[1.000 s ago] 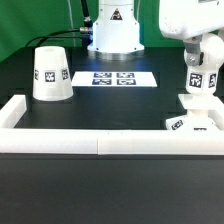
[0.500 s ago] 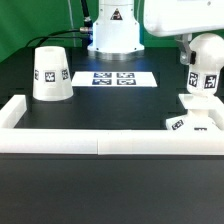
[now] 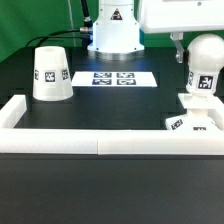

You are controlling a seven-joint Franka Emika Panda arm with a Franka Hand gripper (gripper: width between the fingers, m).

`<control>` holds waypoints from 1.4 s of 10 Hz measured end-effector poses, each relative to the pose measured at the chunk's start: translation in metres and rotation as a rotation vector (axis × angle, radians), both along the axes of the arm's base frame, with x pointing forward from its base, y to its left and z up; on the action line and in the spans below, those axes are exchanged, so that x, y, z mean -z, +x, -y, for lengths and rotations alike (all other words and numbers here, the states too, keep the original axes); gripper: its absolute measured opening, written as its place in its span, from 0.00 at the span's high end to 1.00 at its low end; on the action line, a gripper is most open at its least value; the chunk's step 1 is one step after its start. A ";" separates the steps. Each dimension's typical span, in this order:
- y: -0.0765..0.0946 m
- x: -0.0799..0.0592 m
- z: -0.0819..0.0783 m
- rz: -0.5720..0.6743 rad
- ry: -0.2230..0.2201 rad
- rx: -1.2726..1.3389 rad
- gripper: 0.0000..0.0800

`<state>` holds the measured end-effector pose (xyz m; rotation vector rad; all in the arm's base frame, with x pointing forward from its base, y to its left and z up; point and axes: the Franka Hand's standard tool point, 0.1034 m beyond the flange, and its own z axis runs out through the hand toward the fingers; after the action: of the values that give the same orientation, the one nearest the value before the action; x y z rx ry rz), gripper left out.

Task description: Assemble lamp

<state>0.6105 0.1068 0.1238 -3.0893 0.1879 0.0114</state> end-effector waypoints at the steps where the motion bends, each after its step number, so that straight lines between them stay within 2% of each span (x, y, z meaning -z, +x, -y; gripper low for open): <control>1: 0.000 0.000 0.000 -0.004 0.000 0.085 0.28; 4: 0.000 0.000 0.000 -0.013 0.003 0.313 0.28; 8: 0.000 0.001 0.002 -0.037 0.029 0.680 0.27; 12: 0.001 0.001 0.001 -0.048 0.038 0.754 0.27; 13: 0.001 0.001 0.001 -0.046 0.037 0.705 0.18; 14: -0.001 0.002 0.002 -0.050 0.034 0.628 0.14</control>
Offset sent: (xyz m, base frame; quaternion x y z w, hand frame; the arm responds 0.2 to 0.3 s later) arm -0.0051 -0.0019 -0.0017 -0.0050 0.0052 0.2204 0.9754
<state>0.6100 0.1050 0.1221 -2.8506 1.1234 0.0670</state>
